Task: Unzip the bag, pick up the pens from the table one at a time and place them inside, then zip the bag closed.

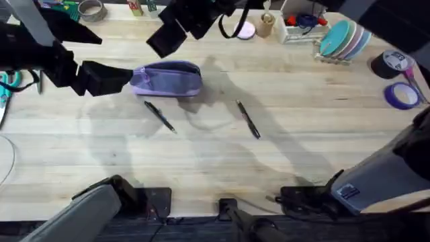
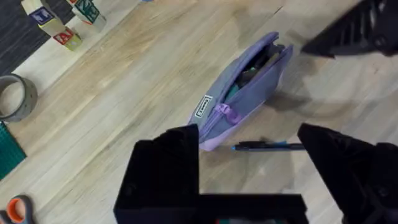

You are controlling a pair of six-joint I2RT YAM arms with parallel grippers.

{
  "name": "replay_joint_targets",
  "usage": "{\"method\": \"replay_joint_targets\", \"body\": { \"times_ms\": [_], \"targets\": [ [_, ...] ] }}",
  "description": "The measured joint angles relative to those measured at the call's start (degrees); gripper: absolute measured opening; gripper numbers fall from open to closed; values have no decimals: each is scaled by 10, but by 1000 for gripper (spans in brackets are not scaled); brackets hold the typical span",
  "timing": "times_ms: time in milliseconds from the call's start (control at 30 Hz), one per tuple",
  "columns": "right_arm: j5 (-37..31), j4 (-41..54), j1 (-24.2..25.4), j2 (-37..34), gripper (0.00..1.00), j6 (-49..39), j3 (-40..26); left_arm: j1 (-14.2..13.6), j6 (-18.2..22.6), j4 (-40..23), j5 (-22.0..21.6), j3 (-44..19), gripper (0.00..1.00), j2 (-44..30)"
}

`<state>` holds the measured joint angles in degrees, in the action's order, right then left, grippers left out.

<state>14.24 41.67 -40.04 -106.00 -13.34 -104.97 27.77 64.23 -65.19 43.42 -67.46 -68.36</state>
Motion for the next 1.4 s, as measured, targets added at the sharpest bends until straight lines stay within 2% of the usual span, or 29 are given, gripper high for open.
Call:
{"method": "replay_joint_targets", "body": {
  "times_ms": [233,267,300,367,533,567,900,1233,1400],
  "targets": [
    [-6,36,-24,-4,992,-67,-3,0,0,0,0,0,994,0],
    [-13,40,-28,-7,966,-78,-3,0,0,0,0,0,994,0],
    [-25,38,-34,-14,781,-103,-3,0,0,0,0,0,993,0],
    [-29,28,-37,-18,652,-115,-3,0,0,0,0,0,993,0],
    [-37,-6,-38,-20,62,-136,-3,0,0,0,0,0,994,0],
    [-38,-9,-37,-20,37,-142,-3,0,0,0,0,0,994,0],
    [-40,-5,-36,-23,28,-184,-3,0,0,0,0,0,994,0],
    [-35,5,-36,-103,28,-189,-3,0,0,0,0,0,993,0],
    [-28,5,-36,-105,28,-189,-3,0,0,0,0,0,993,0]
  ]
}}
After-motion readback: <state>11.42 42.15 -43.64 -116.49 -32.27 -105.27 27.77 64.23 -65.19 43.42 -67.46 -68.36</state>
